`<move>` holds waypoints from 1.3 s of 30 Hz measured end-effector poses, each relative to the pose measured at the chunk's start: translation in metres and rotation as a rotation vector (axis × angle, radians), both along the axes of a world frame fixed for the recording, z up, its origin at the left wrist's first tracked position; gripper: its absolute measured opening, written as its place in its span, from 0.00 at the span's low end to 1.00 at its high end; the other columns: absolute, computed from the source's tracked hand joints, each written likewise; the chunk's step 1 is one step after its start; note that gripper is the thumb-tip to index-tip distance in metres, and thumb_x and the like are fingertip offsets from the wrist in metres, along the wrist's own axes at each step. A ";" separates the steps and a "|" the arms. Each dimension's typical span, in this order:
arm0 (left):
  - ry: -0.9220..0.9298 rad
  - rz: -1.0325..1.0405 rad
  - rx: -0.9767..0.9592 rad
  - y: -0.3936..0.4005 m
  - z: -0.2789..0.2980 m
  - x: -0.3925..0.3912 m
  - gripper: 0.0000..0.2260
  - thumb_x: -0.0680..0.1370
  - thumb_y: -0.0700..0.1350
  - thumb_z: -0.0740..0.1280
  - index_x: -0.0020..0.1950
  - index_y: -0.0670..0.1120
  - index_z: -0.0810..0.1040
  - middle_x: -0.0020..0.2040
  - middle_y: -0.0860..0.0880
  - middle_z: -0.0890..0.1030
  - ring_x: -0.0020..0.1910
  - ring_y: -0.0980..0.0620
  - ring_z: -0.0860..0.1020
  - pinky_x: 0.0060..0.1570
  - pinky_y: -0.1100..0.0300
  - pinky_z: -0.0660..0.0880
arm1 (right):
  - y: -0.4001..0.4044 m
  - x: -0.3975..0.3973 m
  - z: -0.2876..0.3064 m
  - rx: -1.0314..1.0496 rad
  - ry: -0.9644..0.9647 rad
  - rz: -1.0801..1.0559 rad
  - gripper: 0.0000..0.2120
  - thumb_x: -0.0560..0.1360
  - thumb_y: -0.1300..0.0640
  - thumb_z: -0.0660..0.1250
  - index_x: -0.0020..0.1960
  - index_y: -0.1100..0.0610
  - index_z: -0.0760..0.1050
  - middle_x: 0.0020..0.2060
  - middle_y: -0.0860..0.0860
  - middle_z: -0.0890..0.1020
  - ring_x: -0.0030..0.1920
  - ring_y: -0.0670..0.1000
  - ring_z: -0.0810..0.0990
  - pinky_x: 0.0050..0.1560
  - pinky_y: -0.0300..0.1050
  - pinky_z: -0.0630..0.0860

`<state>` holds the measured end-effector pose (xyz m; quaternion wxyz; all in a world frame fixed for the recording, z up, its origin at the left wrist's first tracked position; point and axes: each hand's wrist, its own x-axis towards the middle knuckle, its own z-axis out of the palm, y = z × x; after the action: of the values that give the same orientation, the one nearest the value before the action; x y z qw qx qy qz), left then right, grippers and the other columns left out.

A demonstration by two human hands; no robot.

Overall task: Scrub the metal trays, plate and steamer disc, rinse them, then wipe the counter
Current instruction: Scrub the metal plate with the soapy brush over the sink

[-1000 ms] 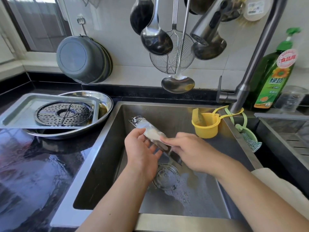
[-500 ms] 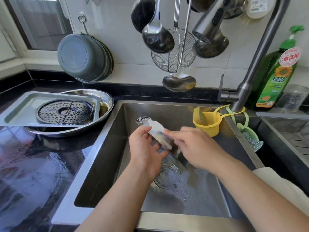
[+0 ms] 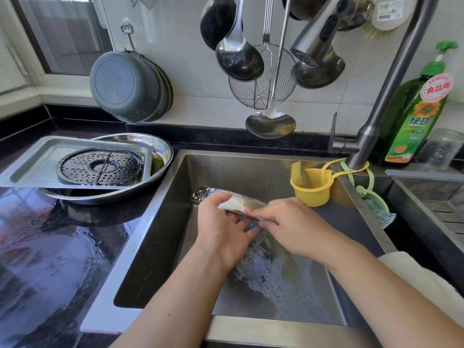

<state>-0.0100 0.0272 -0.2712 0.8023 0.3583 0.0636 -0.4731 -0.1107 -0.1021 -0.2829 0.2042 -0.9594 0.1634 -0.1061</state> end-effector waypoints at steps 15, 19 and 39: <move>-0.149 -0.082 0.129 -0.001 -0.001 0.002 0.21 0.81 0.52 0.61 0.65 0.40 0.80 0.62 0.38 0.84 0.63 0.37 0.81 0.68 0.39 0.74 | -0.006 0.001 0.005 -0.068 -0.017 -0.115 0.20 0.83 0.54 0.63 0.70 0.33 0.72 0.39 0.42 0.73 0.47 0.50 0.75 0.46 0.51 0.76; -0.162 -0.113 0.147 -0.002 -0.003 0.000 0.23 0.80 0.54 0.60 0.65 0.39 0.80 0.62 0.38 0.84 0.65 0.37 0.80 0.68 0.39 0.74 | -0.004 -0.004 0.009 -0.041 0.007 -0.078 0.20 0.83 0.54 0.62 0.69 0.33 0.73 0.39 0.42 0.74 0.46 0.49 0.76 0.45 0.51 0.76; -0.071 0.161 0.020 0.000 -0.002 0.006 0.20 0.81 0.47 0.62 0.72 0.41 0.74 0.64 0.41 0.82 0.62 0.40 0.82 0.70 0.43 0.74 | -0.012 -0.009 0.007 -0.024 0.010 -0.135 0.20 0.82 0.54 0.65 0.69 0.34 0.73 0.39 0.41 0.73 0.45 0.47 0.75 0.45 0.47 0.74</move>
<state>-0.0035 0.0267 -0.2728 0.8360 0.3764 0.0684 -0.3934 -0.1195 -0.1136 -0.2756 0.1843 -0.9491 0.2272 -0.1169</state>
